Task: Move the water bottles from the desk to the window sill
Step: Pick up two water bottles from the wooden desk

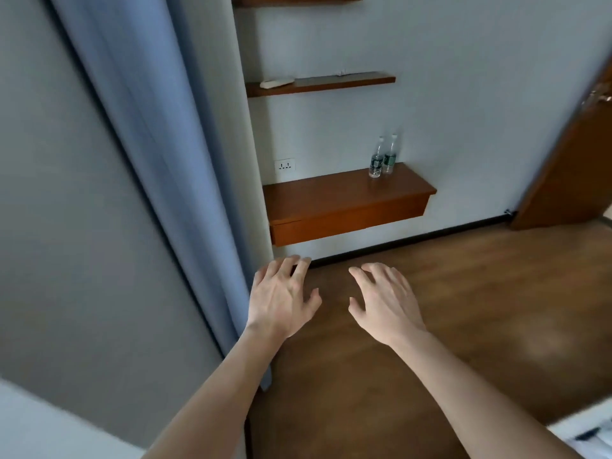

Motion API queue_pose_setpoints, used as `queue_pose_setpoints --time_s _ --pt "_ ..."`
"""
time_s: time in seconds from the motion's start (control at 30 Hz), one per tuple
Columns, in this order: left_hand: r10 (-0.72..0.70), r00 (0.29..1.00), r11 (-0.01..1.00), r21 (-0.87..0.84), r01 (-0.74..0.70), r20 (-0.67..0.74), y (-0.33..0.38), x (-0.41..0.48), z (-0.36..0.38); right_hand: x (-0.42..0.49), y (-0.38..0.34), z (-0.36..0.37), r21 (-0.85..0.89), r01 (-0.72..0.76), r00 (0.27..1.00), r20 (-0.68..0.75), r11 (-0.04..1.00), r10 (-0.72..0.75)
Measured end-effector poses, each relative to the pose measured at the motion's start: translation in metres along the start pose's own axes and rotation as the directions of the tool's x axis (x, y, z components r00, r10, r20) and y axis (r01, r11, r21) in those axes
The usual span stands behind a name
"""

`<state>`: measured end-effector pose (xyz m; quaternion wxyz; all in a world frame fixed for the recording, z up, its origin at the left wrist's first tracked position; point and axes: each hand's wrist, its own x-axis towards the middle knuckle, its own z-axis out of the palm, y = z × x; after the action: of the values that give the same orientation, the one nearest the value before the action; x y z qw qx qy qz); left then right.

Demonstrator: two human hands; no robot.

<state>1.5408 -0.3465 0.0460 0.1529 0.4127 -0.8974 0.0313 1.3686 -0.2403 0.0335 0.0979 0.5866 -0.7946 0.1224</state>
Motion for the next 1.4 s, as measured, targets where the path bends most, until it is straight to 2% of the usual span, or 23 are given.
queue_pose_setpoints --time_s 0.27,0.6,0.83,1.03,1.4 --pt "0.118 0.993 0.992 -0.035 -0.117 0.029 0.017 0.117 0.046 0.080 0.062 0.033 -0.057 -0.125 0.992 0.025 0.991 0.127" --pt "0.207 0.977 0.975 -0.093 -0.203 0.042 0.083 0.316 0.125 0.217 0.199 0.078 -0.036 -0.314 0.949 0.004 0.949 0.314" --pt "0.265 0.963 0.959 -0.121 -0.257 0.052 0.146 0.441 0.166 0.305 0.304 0.088 -0.034 -0.359 0.933 -0.005 0.933 0.359" --pt "0.304 0.953 0.943 -0.148 -0.299 0.012 0.177 0.518 0.194 0.358 0.369 0.106 -0.054 -0.383 0.924 -0.001 0.922 0.383" --pt "0.332 0.943 0.931 -0.175 -0.322 0.031 0.219 0.678 0.280 0.486 0.483 0.156 -0.079 -0.395 0.918 0.004 0.915 0.396"
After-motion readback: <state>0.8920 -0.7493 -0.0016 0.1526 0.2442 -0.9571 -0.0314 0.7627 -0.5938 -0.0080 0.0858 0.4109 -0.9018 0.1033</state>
